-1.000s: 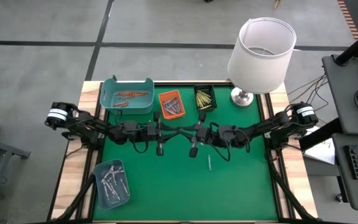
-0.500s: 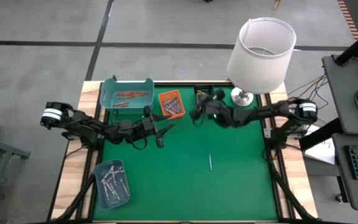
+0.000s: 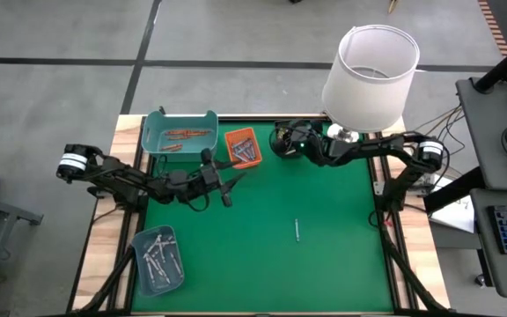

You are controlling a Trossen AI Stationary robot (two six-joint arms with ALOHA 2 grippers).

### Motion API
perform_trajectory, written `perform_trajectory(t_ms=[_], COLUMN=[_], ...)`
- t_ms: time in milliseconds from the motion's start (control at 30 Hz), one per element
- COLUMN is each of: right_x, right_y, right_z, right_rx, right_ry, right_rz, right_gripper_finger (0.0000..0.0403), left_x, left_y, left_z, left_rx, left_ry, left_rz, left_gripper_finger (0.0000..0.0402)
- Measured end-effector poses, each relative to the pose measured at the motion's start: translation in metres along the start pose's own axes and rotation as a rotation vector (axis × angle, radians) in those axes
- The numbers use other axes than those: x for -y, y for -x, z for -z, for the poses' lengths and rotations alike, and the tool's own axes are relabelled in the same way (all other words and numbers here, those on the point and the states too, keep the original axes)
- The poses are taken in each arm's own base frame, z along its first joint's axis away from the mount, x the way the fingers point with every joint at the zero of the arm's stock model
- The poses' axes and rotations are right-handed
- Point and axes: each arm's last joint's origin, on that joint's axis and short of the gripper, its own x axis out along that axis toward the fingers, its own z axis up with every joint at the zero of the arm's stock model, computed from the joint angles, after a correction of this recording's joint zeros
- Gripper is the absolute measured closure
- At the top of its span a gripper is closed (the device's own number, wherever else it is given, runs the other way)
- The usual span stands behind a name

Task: Sort crayons
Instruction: Put the blue crayon into the orange bin

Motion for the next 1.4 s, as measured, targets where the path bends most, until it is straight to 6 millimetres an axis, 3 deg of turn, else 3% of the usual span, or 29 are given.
perform_trajectory(t_ms=[133,333,533,700,867,1067,1400], right_x=[-0.004,-0.021,-0.053,-0.084,-0.103,-0.102,-0.117], right_y=[0.005,0.030,0.059,0.085,0.109,0.136,0.144], right_z=[-0.002,-0.015,-0.030,-0.026,0.000,0.041,0.069], right_rx=[0.002,-0.023,-0.305,-0.545,-0.778,-1.121,-1.150], right_ry=[0.016,0.006,-0.021,0.018,0.099,0.070,0.002], right_rz=[-0.042,-0.199,-0.479,-0.642,-0.561,-0.293,-0.136], right_gripper_finger=[0.0271,0.0261,0.0269,0.0275,0.0274,0.0273,0.0271], left_x=[0.000,0.000,-0.005,-0.003,-0.002,-0.006,-0.009], left_y=[-0.002,-0.004,0.001,0.013,0.027,0.038,0.039], left_z=[-0.003,-0.009,-0.024,-0.040,-0.052,-0.059,-0.065], left_rx=[0.007,0.023,0.066,0.082,0.050,-0.006,0.011], left_ry=[-0.030,-0.065,-0.028,-0.001,0.003,-0.019,-0.073], left_rz=[-0.003,-0.008,-0.014,0.029,0.087,0.123,0.119], left_gripper_finger=[0.0239,0.0239,0.0239,0.0239,0.0239,0.0239,0.0239])
